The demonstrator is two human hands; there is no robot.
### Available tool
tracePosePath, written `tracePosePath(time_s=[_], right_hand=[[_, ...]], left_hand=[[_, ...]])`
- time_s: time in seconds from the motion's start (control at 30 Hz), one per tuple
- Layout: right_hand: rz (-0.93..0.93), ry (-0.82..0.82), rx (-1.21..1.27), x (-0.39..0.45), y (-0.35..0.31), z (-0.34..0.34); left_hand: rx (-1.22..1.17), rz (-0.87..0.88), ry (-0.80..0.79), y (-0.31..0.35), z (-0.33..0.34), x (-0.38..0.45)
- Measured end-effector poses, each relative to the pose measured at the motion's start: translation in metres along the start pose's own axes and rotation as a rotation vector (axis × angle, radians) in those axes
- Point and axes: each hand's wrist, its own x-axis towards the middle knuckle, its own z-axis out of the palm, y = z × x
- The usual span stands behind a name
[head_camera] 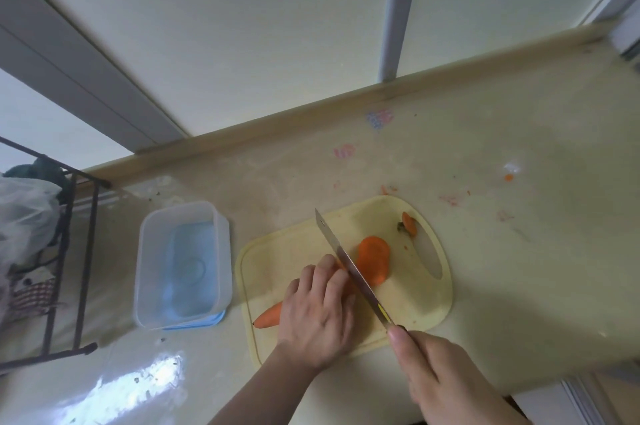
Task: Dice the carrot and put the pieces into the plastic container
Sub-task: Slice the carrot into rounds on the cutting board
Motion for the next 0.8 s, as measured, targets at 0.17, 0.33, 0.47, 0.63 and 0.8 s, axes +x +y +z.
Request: tracePosePath(time_s=[0.17, 0.33, 0.47, 0.63, 0.8], right_hand=[[0.014, 0.033, -0.052, -0.003, 0.005, 0.002], [-0.004, 0.043, -0.126, -0.002, -0.004, 0.007], [-0.046, -0.005, -0.068, 0.019, -0.010, 0.015], [-0.104, -0.006, -0.010, 0.040, -0.013, 0.025], [0.079, -0.135, -0.024, 0.003, 0.026, 0.017]], left_hand=[[0.012, 0.012, -0.009, -0.001, 0.001, -0.001], [0.028, 0.028, 0.001, 0.001, 0.001, -0.001], [0.003, 0.013, 0.003, 0.001, 0.001, 0.000], [0.008, 0.053, -0.040, -0.004, 0.003, -0.004], [-0.004, 0.055, -0.029, -0.002, 0.001, -0.001]])
